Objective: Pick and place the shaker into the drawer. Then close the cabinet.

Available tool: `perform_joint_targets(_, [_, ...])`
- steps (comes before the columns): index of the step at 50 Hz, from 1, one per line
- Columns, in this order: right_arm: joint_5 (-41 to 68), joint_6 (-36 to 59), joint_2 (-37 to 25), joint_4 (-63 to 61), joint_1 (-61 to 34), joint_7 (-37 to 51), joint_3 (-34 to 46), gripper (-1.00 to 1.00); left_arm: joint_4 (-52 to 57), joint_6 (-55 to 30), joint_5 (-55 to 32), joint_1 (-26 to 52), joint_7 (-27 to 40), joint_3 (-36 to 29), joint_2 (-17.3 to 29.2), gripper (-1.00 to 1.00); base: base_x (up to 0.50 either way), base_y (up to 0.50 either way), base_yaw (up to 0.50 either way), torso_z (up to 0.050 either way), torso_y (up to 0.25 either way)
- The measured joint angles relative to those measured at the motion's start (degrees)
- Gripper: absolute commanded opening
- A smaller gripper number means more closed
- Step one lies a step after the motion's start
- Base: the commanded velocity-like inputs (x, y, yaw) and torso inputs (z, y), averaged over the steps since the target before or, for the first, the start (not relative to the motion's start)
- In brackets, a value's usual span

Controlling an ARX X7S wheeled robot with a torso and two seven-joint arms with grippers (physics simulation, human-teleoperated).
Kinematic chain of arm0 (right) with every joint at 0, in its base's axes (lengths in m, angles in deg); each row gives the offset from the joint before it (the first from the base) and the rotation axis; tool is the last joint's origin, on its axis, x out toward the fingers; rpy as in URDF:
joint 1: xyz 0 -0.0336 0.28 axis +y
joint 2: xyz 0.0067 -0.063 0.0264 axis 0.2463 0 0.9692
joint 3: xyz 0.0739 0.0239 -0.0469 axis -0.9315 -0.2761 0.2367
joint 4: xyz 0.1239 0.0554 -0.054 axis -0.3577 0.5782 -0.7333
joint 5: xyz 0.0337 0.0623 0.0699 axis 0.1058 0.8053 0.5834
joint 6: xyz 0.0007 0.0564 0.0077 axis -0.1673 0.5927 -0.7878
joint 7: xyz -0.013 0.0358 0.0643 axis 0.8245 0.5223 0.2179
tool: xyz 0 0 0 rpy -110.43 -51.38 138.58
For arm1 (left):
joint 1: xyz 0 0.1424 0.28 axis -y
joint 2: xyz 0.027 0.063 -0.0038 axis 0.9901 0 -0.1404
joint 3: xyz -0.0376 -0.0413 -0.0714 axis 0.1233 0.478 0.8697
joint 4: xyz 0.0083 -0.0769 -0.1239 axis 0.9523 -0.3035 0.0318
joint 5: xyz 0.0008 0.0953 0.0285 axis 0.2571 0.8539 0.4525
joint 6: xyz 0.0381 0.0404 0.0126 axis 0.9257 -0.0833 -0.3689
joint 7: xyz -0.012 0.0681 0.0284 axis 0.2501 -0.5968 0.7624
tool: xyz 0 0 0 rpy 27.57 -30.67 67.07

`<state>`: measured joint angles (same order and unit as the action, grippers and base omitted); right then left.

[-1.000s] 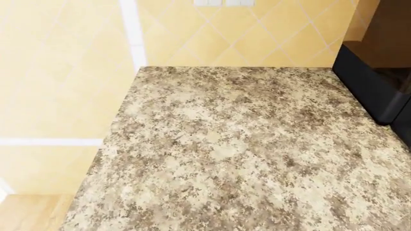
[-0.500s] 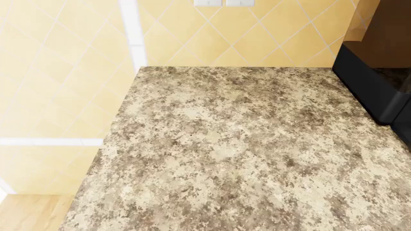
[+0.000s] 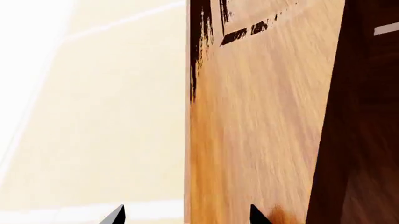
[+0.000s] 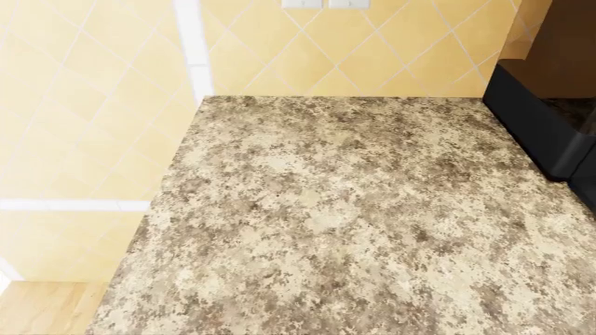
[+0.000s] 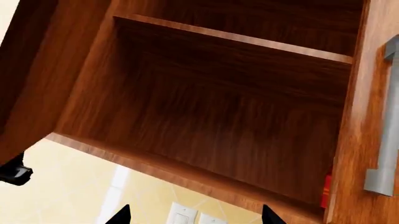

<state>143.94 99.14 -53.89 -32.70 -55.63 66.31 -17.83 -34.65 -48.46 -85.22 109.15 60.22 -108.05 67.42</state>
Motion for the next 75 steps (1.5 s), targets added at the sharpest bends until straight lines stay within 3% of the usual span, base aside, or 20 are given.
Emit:
perform_joint_targets(18, [-4.26,4.3,-7.49,4.98,5.0,0.17,-0.75,1.0,-5.33,-9.27,19.82,10.0,-5.59,-18.15,-7.35,1.0,0.0,0.0,0.0,0.016,0.011])
perform_joint_targets(32, [-5.93,4.36,-8.37,12.96,7.04,-1.09,-1.37,1.0,-11.25,-21.24,34.14,13.21,-2.55,-28.54,-16.68,1.0,0.0,0.0,0.0,0.015,0.01])
perform_joint_targets(41, [-5.34,4.53,-7.62,23.66,8.47,-1.01,0.87,1.0,-22.86,-12.65,36.73,13.98,-4.88,-33.26,-21.04,1.0,0.01,0.0,-0.01,0.012,0.012])
perform_joint_targets(56, [-1.09,0.87,-6.1,4.15,4.68,-2.11,-1.91,1.0,-52.91,0.41,44.69,18.0,-14.9,-39.99,-31.32,1.0,0.0,0.0,0.0,0.004,0.001])
perform_joint_targets(75, [0.31,-0.3,-6.79,-0.9,3.66,-2.8,-2.79,1.0,-60.41,2.53,42.55,17.87,-13.07,-38.34,-35.82,1.0,0.0,0.0,0.0,0.01,0.0])
